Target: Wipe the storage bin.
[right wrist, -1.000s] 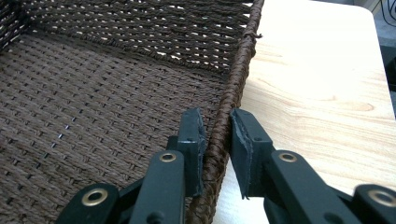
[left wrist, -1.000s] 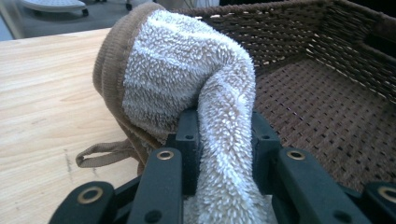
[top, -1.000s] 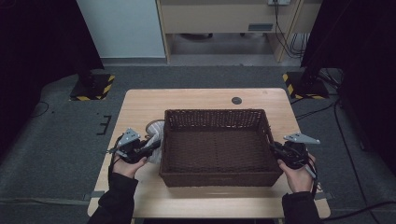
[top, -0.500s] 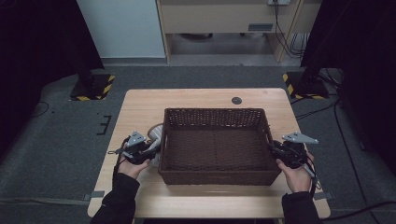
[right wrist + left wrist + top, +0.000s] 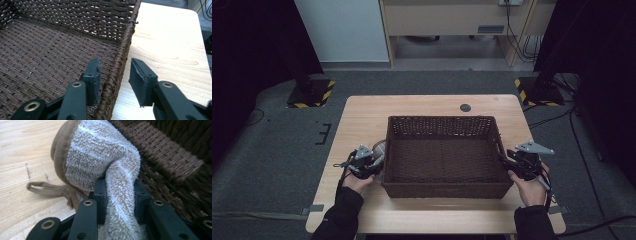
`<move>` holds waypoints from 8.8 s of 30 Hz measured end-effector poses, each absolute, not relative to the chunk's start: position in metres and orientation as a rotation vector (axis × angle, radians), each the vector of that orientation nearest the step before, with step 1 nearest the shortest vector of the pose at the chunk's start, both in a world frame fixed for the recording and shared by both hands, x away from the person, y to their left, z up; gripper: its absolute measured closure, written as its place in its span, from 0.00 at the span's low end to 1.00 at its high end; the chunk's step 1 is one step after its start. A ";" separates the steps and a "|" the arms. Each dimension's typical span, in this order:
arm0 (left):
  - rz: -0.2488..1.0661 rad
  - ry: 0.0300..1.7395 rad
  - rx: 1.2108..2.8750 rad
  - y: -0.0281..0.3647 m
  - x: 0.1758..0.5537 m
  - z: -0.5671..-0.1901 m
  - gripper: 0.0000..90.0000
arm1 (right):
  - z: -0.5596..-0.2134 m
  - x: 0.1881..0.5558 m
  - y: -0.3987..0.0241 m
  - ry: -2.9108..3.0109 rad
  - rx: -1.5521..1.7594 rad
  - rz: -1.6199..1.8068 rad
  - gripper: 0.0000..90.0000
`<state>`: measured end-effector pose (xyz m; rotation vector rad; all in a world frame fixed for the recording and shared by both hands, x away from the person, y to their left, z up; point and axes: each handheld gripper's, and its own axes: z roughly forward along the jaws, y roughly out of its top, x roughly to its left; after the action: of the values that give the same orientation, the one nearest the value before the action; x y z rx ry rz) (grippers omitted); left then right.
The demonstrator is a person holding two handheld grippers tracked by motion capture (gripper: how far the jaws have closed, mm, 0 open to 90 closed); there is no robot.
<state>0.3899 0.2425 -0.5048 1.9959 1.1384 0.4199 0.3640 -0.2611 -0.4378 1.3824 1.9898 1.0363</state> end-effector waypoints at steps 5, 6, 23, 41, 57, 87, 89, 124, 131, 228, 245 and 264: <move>0.409 1.138 1.915 0.253 0.386 -0.489 0.77 | -0.435 0.363 -0.260 1.996 1.361 1.049 0.62; 0.416 1.129 1.890 0.255 0.384 -0.484 0.77 | -0.435 0.363 -0.260 1.998 1.359 1.047 0.62; 0.432 1.015 1.822 0.254 0.358 -0.455 0.77 | -0.437 0.358 -0.258 2.046 1.346 0.996 0.79; 0.423 1.023 1.934 0.249 0.367 -0.479 0.78 | -0.441 0.363 -0.257 2.034 1.338 1.020 0.78; 0.403 1.075 1.925 0.253 0.370 -0.485 0.77 | -0.440 0.363 -0.259 2.024 1.341 1.021 0.71; 0.431 0.986 1.842 0.255 0.349 -0.457 0.78 | -0.440 0.366 -0.256 2.025 1.318 0.998 0.79; 0.414 0.998 1.870 0.253 0.348 -0.466 0.78 | -0.441 0.366 -0.256 2.029 1.307 0.996 0.78; 0.415 0.979 1.817 0.252 0.326 -0.445 0.77 | -0.439 0.359 -0.255 2.067 1.344 0.965 0.76; 0.434 0.984 1.812 0.252 0.336 -0.448 0.77 | -0.441 0.369 -0.255 2.043 1.347 0.985 0.76; 0.446 1.098 2.023 0.228 0.290 -0.497 0.75 | -0.448 0.359 -0.255 2.089 1.324 0.957 0.74; 0.466 1.097 1.879 0.249 0.286 -0.468 0.75 | -0.449 0.360 -0.256 2.091 1.328 0.965 0.74; 0.568 1.289 1.810 0.294 0.310 -0.472 0.75 | -0.449 0.360 -0.256 2.085 1.340 0.974 0.73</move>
<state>0.3099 0.2944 -0.4719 1.8096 1.2886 0.5682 0.3600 -0.2563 -0.4489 1.3395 2.0846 0.9736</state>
